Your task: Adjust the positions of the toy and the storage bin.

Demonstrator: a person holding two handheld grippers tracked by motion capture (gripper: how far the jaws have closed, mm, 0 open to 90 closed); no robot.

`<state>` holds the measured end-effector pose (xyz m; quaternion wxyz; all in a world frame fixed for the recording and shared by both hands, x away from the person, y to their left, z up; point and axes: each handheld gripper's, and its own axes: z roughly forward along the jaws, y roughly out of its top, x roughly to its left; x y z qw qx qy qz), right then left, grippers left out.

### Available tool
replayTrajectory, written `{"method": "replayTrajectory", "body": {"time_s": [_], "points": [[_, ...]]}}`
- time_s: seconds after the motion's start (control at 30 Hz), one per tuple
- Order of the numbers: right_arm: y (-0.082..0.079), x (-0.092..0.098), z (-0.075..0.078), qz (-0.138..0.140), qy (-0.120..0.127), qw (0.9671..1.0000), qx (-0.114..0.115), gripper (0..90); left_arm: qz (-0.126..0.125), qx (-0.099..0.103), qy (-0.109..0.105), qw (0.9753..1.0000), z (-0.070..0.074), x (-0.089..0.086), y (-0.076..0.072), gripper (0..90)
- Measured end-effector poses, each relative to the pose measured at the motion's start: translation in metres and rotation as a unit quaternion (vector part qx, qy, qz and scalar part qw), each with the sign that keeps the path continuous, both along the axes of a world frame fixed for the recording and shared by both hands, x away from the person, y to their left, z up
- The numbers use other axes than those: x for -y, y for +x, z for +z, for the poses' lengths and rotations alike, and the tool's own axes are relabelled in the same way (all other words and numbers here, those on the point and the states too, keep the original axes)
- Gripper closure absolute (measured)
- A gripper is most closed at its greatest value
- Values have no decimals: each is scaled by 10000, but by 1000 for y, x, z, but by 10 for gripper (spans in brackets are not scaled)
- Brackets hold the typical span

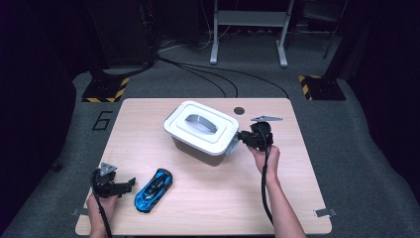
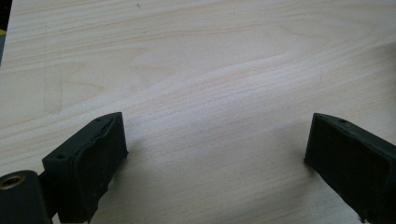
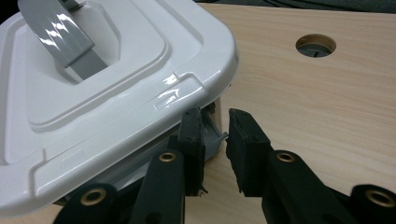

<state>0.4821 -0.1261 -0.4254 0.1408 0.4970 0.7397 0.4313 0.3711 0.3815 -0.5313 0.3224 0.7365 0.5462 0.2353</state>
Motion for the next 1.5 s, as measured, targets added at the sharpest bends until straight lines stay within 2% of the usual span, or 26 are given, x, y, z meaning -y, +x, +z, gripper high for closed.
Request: {"method": "replayTrajectory", "body": {"time_s": [0.1,0.53,0.9,1.17,1.5], "points": [[-4,-1,0,9,27,10000,4,751,7,7,-5,10000,0,0,0,55],[-26,-16,1,178,-168,9996,150,737,0,22,-3,10000,0,0,0,60],[-37,-26,0,237,-112,9995,167,729,-4,20,4,10000,0,0,0,65],[-35,-37,-3,290,-35,9993,240,724,-8,22,4,10000,0,0,0,67],[-26,-54,-2,283,-179,9991,271,725,1,23,-7,10000,0,0,0,68]]}}
